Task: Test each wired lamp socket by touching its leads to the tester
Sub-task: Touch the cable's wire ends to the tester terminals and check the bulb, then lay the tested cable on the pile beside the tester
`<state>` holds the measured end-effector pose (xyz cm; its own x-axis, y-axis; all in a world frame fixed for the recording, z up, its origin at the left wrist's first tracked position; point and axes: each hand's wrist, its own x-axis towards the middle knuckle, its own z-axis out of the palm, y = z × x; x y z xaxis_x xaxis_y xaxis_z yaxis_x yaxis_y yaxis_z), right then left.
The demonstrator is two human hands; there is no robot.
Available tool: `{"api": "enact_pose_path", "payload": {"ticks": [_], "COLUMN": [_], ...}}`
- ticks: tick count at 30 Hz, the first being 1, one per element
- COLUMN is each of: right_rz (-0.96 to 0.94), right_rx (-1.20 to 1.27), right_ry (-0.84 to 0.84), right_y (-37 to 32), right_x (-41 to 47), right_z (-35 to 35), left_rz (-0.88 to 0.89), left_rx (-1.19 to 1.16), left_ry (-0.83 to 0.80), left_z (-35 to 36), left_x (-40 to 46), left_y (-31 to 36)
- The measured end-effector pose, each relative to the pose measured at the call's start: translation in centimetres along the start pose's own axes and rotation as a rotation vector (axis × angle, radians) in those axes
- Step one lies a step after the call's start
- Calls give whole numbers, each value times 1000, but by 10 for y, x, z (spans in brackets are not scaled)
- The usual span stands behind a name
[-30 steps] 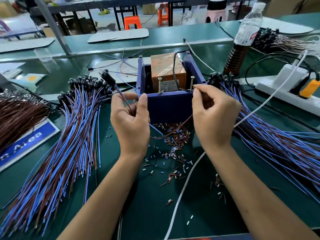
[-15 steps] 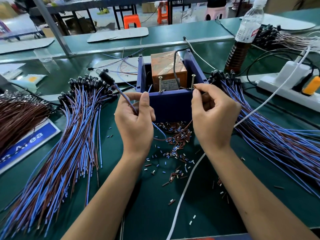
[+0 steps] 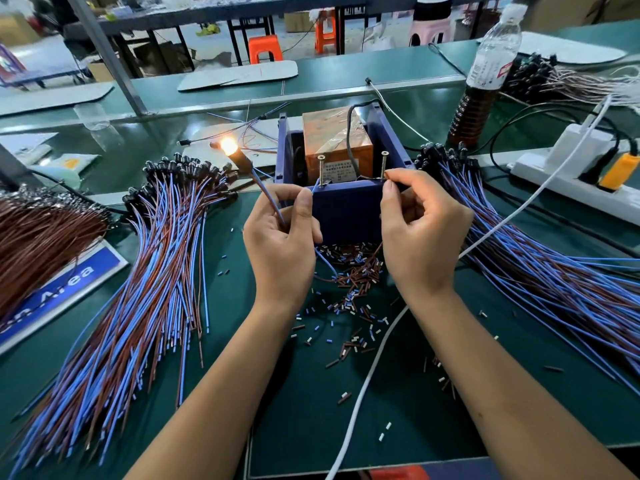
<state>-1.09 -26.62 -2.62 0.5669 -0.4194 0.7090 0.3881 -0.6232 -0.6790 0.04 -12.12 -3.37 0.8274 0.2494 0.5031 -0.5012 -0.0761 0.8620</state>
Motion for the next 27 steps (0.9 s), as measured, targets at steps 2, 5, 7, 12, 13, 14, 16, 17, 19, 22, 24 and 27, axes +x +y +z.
{"api": "enact_pose_path", "payload": {"ticks": [2,5,7,12,13,14,16,17,19,22,24,27], "right_rz": [-4,-13,-21,-5,3,11,33,47,71,119,139,140], "right_rx": [1,4,5,34,43,57,82,87,95,126,118,113], "right_ry": [3,5,7,-3,-4,-5,-5,-5,6,77,166,368], "right_y": [1,3,4,5,5,5,4,4,4,7,12,20], "right_x": [0,0,0,2,2,2,1,2,5,11,17,31], "right_z": [1,1,1,0,-1,-3,-9,-12,-23,-47,-72,-116], "left_rz": [1,-2,-5,27,55,91,156,162,114,-3,-46,-162], "left_rx": [-1,-10,-17,0,12,30,66,77,101,129,160,185], "left_ry": [4,8,5,51,96,148,213,209,125,-160,-413,-786], "left_z": [0,0,-1,2,2,0,-2,-3,4,34,64,116], "left_x": [-1,-1,-1,-3,-3,-3,-2,-1,-3,-11,-14,-13], "left_y": [0,0,0,0,2,4,9,12,20,36,49,65]}}
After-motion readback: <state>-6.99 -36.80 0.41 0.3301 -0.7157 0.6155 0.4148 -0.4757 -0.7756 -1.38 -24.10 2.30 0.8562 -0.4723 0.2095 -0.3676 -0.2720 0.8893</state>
